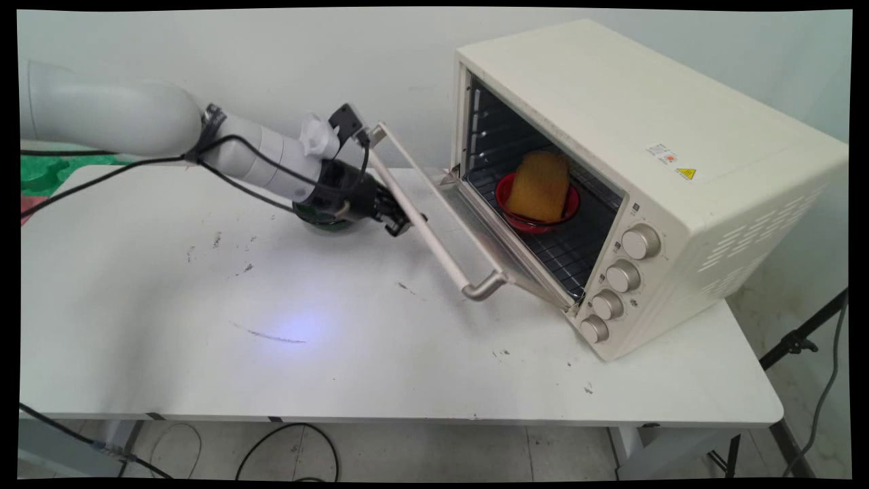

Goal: Close the oven

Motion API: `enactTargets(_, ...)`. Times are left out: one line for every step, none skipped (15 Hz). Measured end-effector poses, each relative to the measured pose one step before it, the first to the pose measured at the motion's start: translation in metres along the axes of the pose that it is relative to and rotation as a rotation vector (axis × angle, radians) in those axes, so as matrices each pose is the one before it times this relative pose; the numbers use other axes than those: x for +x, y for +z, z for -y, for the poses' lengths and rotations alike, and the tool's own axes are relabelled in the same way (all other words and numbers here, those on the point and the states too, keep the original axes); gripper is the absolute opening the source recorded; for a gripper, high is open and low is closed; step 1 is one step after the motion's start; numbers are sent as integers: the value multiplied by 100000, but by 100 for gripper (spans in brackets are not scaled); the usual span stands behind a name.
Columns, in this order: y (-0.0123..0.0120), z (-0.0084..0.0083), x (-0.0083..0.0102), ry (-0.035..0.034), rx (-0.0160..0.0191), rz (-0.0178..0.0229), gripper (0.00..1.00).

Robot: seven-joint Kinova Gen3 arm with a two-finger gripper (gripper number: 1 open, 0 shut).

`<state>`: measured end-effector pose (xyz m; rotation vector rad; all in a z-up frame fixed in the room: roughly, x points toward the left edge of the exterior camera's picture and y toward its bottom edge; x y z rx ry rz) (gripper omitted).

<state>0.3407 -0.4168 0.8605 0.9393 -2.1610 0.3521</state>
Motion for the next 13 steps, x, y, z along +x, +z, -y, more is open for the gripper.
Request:
enactTargets(-185,-124,688,47,-329,-1092,0)
enactTargets(-201,-114,680,28,-281,-1154,0)
enactTargets(-145,-77,602,38,-298,-1006,0)
enactTargets(-172,-82,678,40,-307,-1157,0)
enactTargets(-160,-67,667,31,-296,-1117,0)
enactTargets(-158,-38,547,24,-219,-929,0)
enactTargets(-179,-32,617,43,-217,-1027,0)
enactTargets(-170,-23,604,61,-219,-953,0)
enactTargets(-160,1,499,129,-165,-764,0)
enactTargets(-115,5,304,44,-95,-471,0)
enactTargets(-198,18,435,108,-104,-665,0)
enactTargets(-212,33,490,157,-128,-714,0)
enactTargets(-223,48,470,147,-90,-668,0)
